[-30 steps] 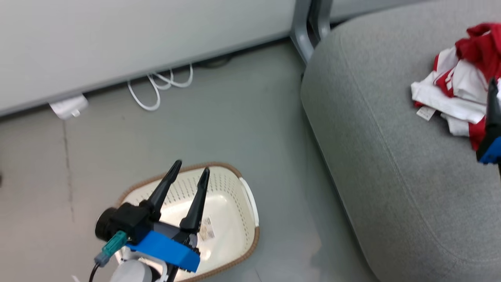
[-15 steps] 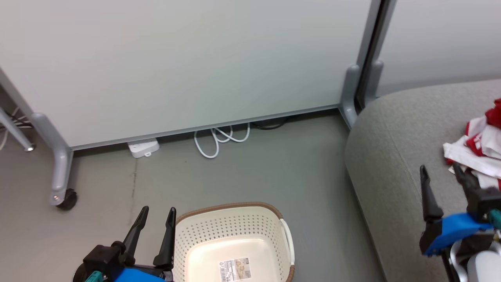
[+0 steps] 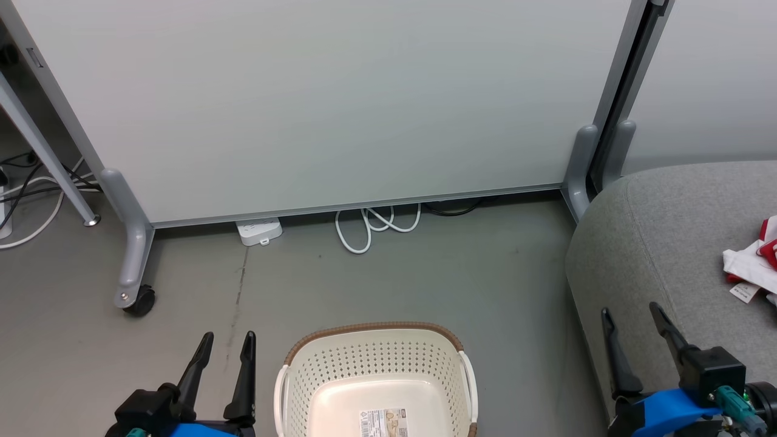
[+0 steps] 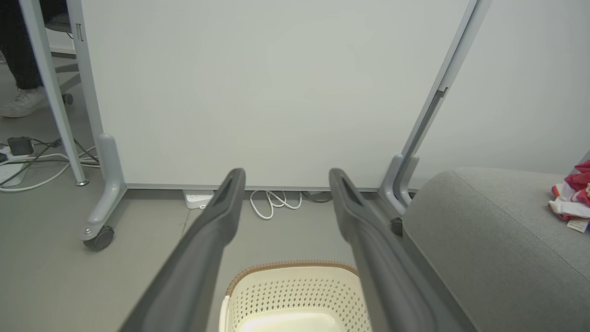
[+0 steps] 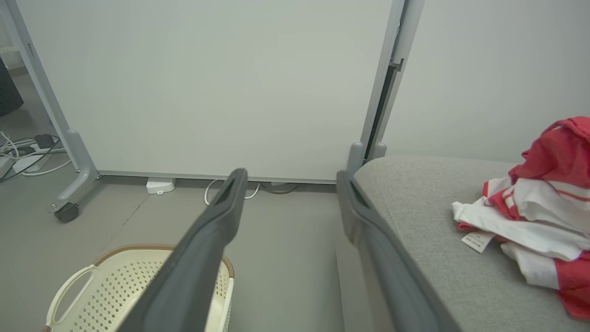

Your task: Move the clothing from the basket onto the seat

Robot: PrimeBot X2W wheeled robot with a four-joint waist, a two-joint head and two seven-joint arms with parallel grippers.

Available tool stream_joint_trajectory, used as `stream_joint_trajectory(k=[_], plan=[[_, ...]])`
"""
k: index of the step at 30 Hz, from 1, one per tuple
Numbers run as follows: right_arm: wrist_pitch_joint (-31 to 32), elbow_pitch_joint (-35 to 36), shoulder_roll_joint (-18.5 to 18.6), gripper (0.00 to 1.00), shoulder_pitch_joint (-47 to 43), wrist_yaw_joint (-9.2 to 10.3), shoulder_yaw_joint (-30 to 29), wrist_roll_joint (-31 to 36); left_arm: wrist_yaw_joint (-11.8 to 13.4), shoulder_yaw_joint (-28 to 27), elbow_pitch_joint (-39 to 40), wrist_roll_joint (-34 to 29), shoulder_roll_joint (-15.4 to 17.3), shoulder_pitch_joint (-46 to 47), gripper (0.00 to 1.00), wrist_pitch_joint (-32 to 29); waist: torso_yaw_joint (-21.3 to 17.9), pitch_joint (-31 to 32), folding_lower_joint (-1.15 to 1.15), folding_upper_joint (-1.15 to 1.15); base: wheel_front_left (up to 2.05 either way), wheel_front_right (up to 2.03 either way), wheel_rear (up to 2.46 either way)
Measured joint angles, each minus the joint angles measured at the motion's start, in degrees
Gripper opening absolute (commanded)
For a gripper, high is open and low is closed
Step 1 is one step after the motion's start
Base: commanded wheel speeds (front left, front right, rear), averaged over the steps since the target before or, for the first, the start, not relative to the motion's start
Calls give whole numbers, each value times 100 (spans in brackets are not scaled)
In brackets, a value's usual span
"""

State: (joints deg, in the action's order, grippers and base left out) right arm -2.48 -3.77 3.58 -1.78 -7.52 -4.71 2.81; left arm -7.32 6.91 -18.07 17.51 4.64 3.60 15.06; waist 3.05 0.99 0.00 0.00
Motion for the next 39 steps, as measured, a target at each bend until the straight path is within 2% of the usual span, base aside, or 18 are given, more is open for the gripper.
stream_joint_trajectory(k=[22,23,32,39], plan=[[18,37,-59,100,-109,0,113,-152,0,-26,-79,7,-10,-76,100,0,30,-91,0,0,0,0,0],[11,24,-60,0,-111,0,120,-164,2,-26,-89,9,-12,-78,0,-1,30,-93,0,0,0,0,0],[75,-475,-86,0,-173,-4,109,-215,3,-16,-506,67,-90,-317,0,-52,27,-94,0,0,0,0,0],[154,-542,-88,0,-162,-4,76,-1081,3,-113,-453,760,-109,-332,0,-256,8,-95,0,0,0,0,0]])
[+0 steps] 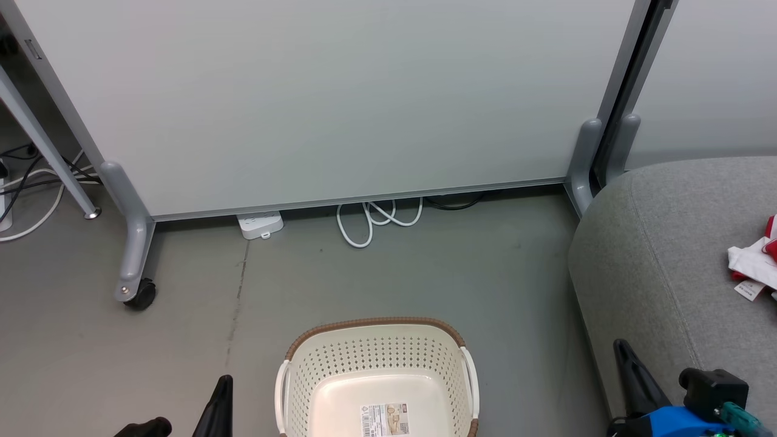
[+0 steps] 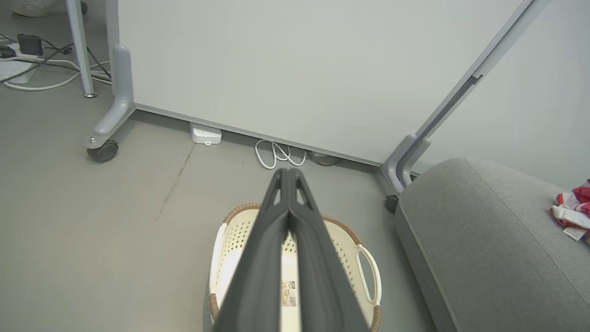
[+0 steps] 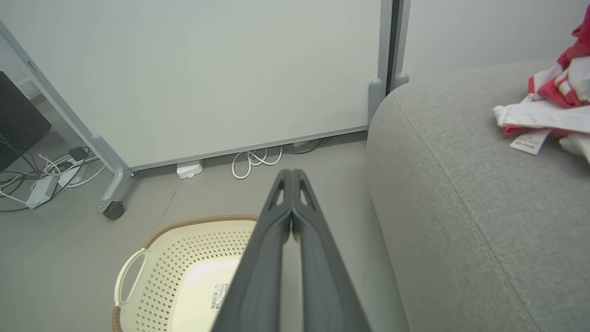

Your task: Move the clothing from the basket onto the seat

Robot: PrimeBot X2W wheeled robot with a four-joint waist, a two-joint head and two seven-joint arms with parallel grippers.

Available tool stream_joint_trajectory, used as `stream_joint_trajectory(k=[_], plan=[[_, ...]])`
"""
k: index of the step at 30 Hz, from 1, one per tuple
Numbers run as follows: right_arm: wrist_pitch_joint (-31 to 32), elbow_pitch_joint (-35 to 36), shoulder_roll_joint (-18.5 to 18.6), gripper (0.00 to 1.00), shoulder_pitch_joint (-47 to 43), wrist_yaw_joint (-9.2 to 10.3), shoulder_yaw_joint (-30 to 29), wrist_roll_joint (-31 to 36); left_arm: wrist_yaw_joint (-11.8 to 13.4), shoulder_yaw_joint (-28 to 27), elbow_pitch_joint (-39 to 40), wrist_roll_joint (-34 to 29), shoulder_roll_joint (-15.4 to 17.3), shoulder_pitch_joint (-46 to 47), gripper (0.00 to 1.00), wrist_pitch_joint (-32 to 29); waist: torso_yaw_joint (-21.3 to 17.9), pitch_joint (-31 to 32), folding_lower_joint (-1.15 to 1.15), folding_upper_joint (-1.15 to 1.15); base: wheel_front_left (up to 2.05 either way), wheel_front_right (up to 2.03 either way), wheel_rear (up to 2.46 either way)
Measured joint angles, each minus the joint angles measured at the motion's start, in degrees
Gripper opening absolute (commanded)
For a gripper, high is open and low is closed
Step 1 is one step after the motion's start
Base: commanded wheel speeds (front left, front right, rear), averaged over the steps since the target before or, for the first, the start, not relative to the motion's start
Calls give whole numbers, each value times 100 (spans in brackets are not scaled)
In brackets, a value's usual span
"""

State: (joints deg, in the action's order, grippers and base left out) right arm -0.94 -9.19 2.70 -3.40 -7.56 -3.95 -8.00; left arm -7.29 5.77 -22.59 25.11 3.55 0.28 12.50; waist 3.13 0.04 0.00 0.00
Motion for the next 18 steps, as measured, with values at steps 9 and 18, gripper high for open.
stream_joint_trajectory(k=[9,18], plan=[[92,-49,0,0,91,1,-20,-1050,0,-163,99,834,-9,32,0,-235,-24,-2,0,0,0,0,0],[165,-113,0,0,175,1,-40,-1982,0,-275,200,1586,-19,85,0,-443,-48,-4,0,0,0,0,0]])
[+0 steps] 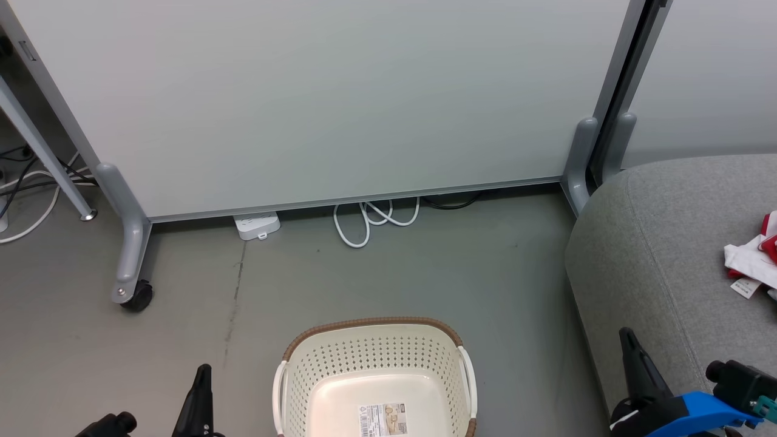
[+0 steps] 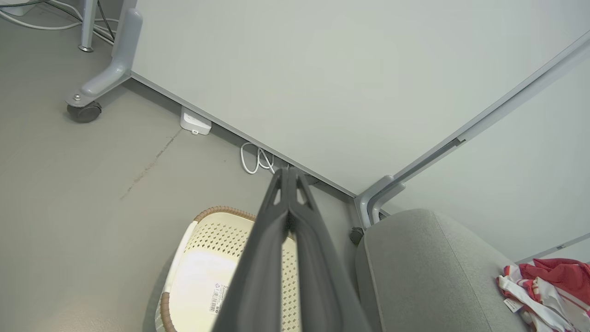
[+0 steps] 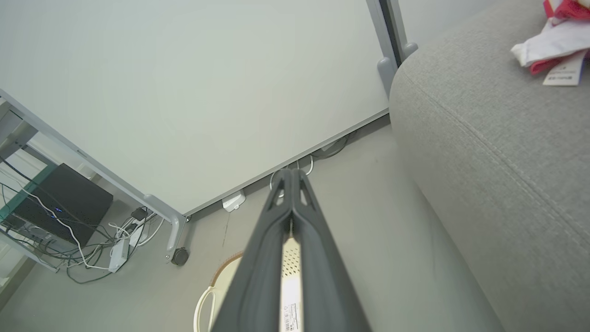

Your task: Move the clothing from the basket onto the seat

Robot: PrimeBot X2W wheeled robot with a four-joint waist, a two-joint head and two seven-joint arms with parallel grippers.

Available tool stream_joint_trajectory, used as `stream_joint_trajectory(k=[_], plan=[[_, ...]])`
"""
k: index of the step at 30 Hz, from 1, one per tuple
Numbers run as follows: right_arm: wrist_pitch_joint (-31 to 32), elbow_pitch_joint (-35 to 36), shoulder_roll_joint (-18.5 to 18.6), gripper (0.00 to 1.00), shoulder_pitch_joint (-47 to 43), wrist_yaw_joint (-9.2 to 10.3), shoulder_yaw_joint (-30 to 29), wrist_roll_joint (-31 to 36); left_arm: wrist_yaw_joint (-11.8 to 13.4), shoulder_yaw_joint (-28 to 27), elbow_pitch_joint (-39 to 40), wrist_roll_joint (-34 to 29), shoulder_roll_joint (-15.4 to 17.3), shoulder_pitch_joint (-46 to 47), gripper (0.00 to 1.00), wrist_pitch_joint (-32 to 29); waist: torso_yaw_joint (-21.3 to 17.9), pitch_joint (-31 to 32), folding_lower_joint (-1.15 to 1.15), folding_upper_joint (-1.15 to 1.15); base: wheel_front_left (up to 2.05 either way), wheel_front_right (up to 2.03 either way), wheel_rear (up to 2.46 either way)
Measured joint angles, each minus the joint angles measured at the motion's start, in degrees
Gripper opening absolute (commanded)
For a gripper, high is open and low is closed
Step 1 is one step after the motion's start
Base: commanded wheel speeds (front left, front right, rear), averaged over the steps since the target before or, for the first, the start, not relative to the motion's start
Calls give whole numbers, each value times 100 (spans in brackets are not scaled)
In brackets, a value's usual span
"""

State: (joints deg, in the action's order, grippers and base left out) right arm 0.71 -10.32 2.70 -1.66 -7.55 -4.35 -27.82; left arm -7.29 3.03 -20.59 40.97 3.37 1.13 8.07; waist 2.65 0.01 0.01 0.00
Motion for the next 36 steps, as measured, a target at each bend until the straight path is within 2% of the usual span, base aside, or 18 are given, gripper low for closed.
stream_joint_trajectory(k=[13,36], plan=[[122,-59,0,0,164,0,-45,-1307,0,-188,120,1032,-10,107,0,-294,-37,-3,0,0,0,0,0],[279,-174,1,0,392,1,-109,-3066,0,-454,302,2435,-24,226,0,-693,-97,-7,-1,0,0,0,0]])
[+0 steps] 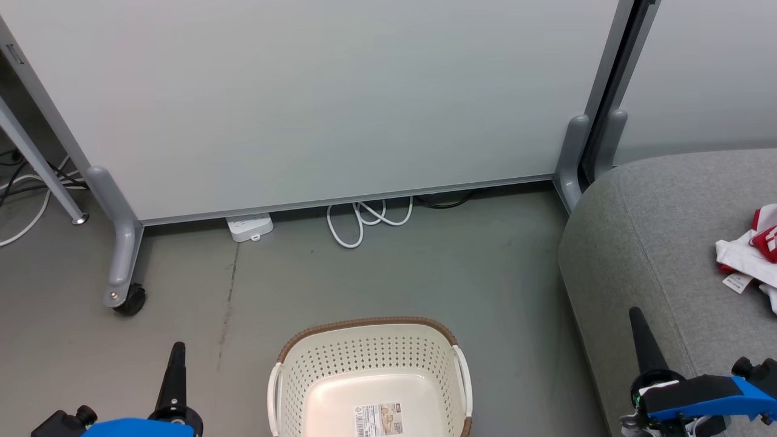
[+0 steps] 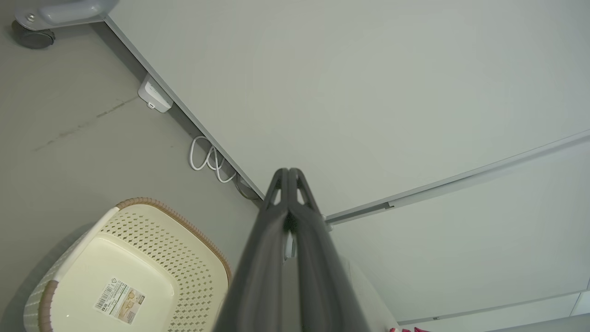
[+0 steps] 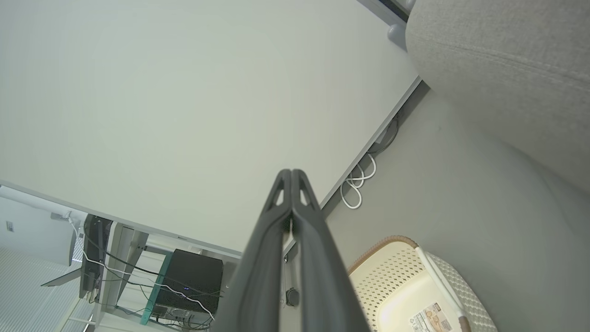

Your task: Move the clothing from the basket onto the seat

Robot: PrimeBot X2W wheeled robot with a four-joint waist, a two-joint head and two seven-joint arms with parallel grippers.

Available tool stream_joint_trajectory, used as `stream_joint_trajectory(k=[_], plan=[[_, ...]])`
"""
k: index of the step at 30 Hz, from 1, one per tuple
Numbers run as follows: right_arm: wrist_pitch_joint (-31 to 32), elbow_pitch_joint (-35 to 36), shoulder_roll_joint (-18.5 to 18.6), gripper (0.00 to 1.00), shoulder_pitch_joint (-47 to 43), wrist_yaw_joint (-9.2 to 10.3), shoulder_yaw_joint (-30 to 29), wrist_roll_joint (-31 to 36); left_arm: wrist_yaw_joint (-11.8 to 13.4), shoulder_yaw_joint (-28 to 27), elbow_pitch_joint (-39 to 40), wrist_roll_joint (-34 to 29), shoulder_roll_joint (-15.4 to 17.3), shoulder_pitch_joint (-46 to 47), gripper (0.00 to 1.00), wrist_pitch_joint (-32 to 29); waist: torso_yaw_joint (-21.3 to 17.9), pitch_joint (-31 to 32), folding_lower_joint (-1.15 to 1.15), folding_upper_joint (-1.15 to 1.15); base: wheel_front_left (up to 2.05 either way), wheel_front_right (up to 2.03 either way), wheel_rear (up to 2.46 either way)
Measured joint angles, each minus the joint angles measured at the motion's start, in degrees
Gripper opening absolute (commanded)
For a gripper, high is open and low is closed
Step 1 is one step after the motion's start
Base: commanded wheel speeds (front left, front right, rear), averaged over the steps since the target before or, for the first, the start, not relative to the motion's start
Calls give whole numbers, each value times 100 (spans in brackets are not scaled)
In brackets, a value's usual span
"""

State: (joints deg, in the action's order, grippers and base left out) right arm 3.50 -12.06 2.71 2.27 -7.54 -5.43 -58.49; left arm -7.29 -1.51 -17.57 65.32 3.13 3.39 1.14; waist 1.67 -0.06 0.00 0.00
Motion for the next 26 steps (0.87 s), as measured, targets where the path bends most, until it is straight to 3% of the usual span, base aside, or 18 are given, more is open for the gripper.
stream_joint_trajectory(k=[26], plan=[[136,-88,2,0,141,0,-51,-1588,-1,-220,162,1282,-11,120,0,-360,-69,-5,0,0,0,0,0]])
